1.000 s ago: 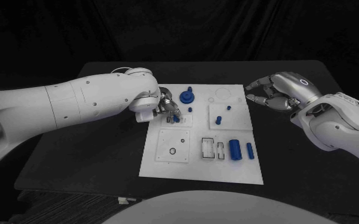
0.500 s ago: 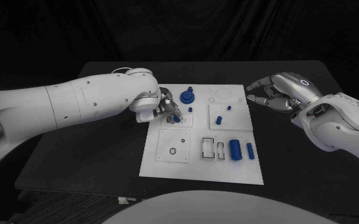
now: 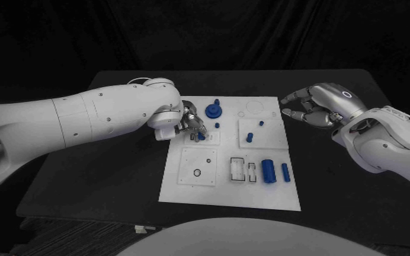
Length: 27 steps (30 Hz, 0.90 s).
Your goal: Assemble the parts on the task board
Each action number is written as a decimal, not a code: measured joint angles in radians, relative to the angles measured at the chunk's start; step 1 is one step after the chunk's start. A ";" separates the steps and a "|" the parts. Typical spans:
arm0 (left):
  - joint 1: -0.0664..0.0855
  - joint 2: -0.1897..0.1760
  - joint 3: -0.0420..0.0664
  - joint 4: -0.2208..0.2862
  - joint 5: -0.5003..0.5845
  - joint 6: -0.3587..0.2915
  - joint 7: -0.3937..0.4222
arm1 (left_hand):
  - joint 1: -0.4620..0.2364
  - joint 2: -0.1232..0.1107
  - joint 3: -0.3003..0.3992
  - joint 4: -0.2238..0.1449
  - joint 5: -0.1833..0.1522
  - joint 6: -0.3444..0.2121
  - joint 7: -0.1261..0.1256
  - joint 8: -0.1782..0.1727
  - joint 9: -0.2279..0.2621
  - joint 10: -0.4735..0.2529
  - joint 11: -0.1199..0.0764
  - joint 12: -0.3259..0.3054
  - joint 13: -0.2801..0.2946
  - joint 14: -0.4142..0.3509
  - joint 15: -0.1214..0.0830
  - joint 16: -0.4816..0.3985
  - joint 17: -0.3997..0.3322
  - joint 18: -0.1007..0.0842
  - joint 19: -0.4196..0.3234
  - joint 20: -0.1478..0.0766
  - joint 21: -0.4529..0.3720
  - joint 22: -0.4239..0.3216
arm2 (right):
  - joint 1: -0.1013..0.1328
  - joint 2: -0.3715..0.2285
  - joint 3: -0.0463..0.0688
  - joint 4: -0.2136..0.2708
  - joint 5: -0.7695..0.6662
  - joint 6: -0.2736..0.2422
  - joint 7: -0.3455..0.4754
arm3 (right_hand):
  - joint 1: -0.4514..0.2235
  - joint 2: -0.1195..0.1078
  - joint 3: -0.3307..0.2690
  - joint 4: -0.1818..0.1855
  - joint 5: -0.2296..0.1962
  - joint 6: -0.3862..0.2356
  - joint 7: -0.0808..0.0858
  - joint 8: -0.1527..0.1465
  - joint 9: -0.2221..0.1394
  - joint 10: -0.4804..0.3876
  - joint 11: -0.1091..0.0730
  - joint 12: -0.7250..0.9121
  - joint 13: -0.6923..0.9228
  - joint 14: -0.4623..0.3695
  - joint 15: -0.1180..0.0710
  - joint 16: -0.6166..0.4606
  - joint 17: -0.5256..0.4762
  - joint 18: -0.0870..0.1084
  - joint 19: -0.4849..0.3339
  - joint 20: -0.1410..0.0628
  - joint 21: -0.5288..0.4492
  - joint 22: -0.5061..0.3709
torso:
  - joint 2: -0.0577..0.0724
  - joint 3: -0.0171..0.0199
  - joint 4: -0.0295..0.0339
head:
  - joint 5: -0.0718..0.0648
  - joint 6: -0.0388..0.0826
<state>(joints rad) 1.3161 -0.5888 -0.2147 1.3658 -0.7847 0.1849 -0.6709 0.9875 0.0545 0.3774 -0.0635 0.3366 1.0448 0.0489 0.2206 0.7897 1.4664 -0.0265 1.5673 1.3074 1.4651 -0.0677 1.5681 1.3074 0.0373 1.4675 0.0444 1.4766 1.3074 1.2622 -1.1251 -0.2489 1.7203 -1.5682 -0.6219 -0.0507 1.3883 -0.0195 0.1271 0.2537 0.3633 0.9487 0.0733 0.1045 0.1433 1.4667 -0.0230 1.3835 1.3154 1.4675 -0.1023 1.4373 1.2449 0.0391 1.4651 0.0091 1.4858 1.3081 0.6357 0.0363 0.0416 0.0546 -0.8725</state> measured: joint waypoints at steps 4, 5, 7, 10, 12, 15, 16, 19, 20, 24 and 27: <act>0.000 0.000 0.000 -0.001 0.000 0.003 0.000 | 0.000 0.000 0.000 0.000 -0.005 0.000 0.000 0.000 0.000 0.000 0.000 0.000 0.000 0.000 0.000 0.000 0.000 0.000 0.000 0.000 -0.004 0.000 | 0.000 0.000 0.000 -0.001 0.000 0.001 0.000 | 0.000 0.000 0.000 0.000 0.000 0.000 0.000 0.000 0.000 0.000 0.000 0.000 0.000 0.000 0.000 0.000 0.000 0.000 0.000 0.000 0.000 0.000 | 0.000 0.0000 0.0000 | 0.000 0.000; 0.000 0.000 0.000 -0.001 0.000 0.003 0.000 | 0.000 0.000 0.000 0.000 -0.005 0.000 0.000 0.000 0.000 0.000 0.000 0.000 0.000 0.000 0.000 0.000 0.000 0.000 0.000 0.000 -0.004 0.000 | 0.000 0.000 0.000 -0.001 0.000 0.001 0.000 | 0.000 0.000 0.000 0.000 0.000 0.000 0.000 0.000 0.000 0.000 0.000 0.000 0.000 0.000 0.000 0.000 0.000 0.000 0.000 0.000 0.000 0.000 | 0.000 0.0000 0.0000 | 0.000 0.000; 0.000 0.001 0.001 -0.001 0.000 0.005 0.000 | 0.000 0.000 0.003 -0.003 -0.005 -0.002 0.002 0.000 0.000 0.000 0.000 0.000 0.000 0.000 0.000 0.000 0.000 0.000 0.000 0.000 -0.004 0.000 | -0.001 0.001 0.000 -0.001 0.000 0.002 -0.001 | 0.000 0.000 0.000 0.000 0.000 0.000 0.000 0.000 0.000 0.000 0.000 0.001 0.000 0.000 0.000 0.000 0.000 0.000 0.000 0.000 0.000 0.000 | 0.000 0.0000 0.0000 | 0.000 0.000; 0.000 0.001 0.001 -0.001 0.000 0.006 0.000 | 0.000 0.000 0.003 -0.003 -0.008 -0.002 0.002 0.000 0.000 0.000 0.000 0.000 0.000 0.000 0.000 0.000 0.000 0.000 0.000 0.000 -0.004 0.000 | -0.001 0.001 0.000 -0.002 0.000 0.002 -0.001 | 0.000 0.000 0.000 0.000 0.000 0.000 0.000 0.000 0.000 0.000 0.000 0.002 0.000 0.000 0.000 0.000 0.000 0.000 0.000 0.000 0.000 0.000 | 0.000 0.0000 0.0001 | 0.001 0.000; 0.000 0.001 0.001 -0.001 0.000 0.007 0.000 | 0.000 0.000 0.003 -0.003 -0.008 -0.002 0.002 0.000 0.001 0.000 0.000 0.000 0.000 0.000 0.000 0.000 0.000 0.000 0.000 0.000 -0.004 0.000 | -0.001 0.001 0.000 -0.002 0.000 0.003 -0.001 | 0.000 0.000 0.000 0.000 0.000 0.000 0.000 0.000 0.000 0.000 0.000 0.002 0.000 0.000 0.000 0.000 0.000 0.000 0.000 0.000 0.000 0.000 | 0.000 0.0000 0.0001 | 0.001 0.000; 0.000 0.000 0.001 -0.001 0.000 0.008 0.000 | -0.003 0.003 0.007 0.002 -0.062 -0.002 0.002 -0.010 0.005 0.000 0.000 0.000 0.000 0.000 0.000 0.000 0.000 0.000 -0.004 0.004 -0.008 0.000 | -0.002 0.001 0.000 -0.002 0.000 0.003 -0.001 | 0.000 0.000 0.000 0.000 0.000 0.000 0.000 0.000 0.000 0.000 0.000 0.000 0.000 0.000 0.000 0.000 0.000 0.000 0.000 0.000 0.000 0.000 | 0.000 0.0000 0.0001 | 0.001 0.000; 0.000 0.000 0.001 -0.001 0.000 0.008 0.000 | -0.012 0.003 -0.001 0.012 -0.095 -0.002 0.002 -0.012 0.006 -0.001 0.004 0.000 0.000 0.000 0.000 0.000 0.000 0.000 -0.004 0.004 -0.008 0.000 | -0.002 0.001 0.000 -0.002 0.000 0.004 -0.001 | 0.000 0.000 0.000 0.000 0.000 0.000 0.000 0.000 0.000 0.000 0.000 -0.001 0.000 0.000 0.000 0.000 0.000 0.000 0.000 0.000 0.000 0.000 | 0.000 0.0000 0.0001 | 0.001 0.000; 0.000 0.000 0.000 -0.002 0.000 0.009 -0.001 | -0.039 -0.004 -0.036 0.047 -0.160 -0.005 0.005 -0.022 0.009 0.000 0.007 0.000 0.000 0.001 0.001 0.000 0.000 0.000 -0.007 0.007 -0.008 0.000 | -0.002 0.002 0.000 -0.003 0.000 0.004 -0.002 | 0.000 0.000 0.000 0.000 0.000 0.000 0.000 0.000 0.000 0.000 0.000 -0.001 0.000 0.000 0.000 0.000 0.000 0.000 0.000 0.000 0.000 0.000 | 0.000 0.0000 0.0001 | 0.002 0.000; -0.001 0.000 0.000 -0.002 0.000 0.010 -0.001 | -0.049 -0.006 -0.050 0.061 -0.180 -0.007 0.007 -0.027 0.009 0.000 0.007 0.000 0.000 0.003 0.005 0.000 0.000 0.000 -0.007 0.007 -0.013 0.000 | -0.002 0.002 0.000 -0.003 0.000 0.005 -0.002 | 0.000 0.000 0.000 0.000 0.000 0.000 0.000 0.000 0.000 0.000 0.000 -0.001 0.000 0.000 0.000 0.000 0.000 0.000 0.000 0.000 0.000 0.000 | 0.000 0.0000 0.0001 | 0.002 0.000; -0.001 0.000 0.000 -0.003 0.000 0.012 -0.002 | -0.081 -0.012 -0.094 0.105 -0.235 -0.014 0.013 -0.043 0.003 0.000 0.014 0.000 0.000 0.002 0.009 0.000 0.000 0.000 -0.013 0.013 -0.017 0.000 | -0.002 0.002 0.000 -0.003 0.000 0.006 -0.002 | 0.000 0.000 0.003 -0.003 0.000 0.000 0.000 0.000 -0.001 0.000 0.000 -0.001 0.000 0.000 0.000 0.000 0.000 0.000 0.000 0.000 0.000 0.000 | 0.000 0.0000 0.0001 | 0.002 0.000; -0.001 0.001 0.001 -0.004 0.000 0.013 -0.002 | -0.102 -0.017 -0.127 0.138 -0.270 -0.021 0.021 -0.058 -0.004 0.000 0.022 0.000 0.000 0.000 0.014 0.000 0.000 0.000 -0.016 0.016 -0.021 0.000 | -0.003 0.002 0.000 -0.003 0.000 0.007 -0.003 | 0.000 0.000 0.003 -0.003 0.004 0.000 0.000 0.000 -0.001 0.000 0.000 -0.001 0.000 0.000 0.000 0.000 -0.001 0.000 0.000 0.000 0.000 0.000 | 0.000 0.0000 0.0001 | 0.002 0.000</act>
<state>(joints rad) 1.3148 -0.5881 -0.2140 1.3620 -0.7849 0.1984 -0.6726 0.8859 0.0378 0.2508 0.0742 0.0665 1.0235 0.0701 0.1627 0.7854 1.4666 -0.0049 1.5673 1.3074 1.4653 -0.0532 1.5681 1.3074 0.0373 1.4510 0.0608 1.4553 1.3074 1.2597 -1.1229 -0.2489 1.7173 -1.5681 -0.6146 -0.0535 1.3881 -0.0198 0.1298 0.2510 0.3674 0.9487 0.0733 0.1045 0.1421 1.4666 -0.0229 1.3826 1.3153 1.4676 -0.1022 1.4373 1.2440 0.0391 1.4650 0.0090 1.4858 1.3077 0.6358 0.0363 0.0417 0.0571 -0.8725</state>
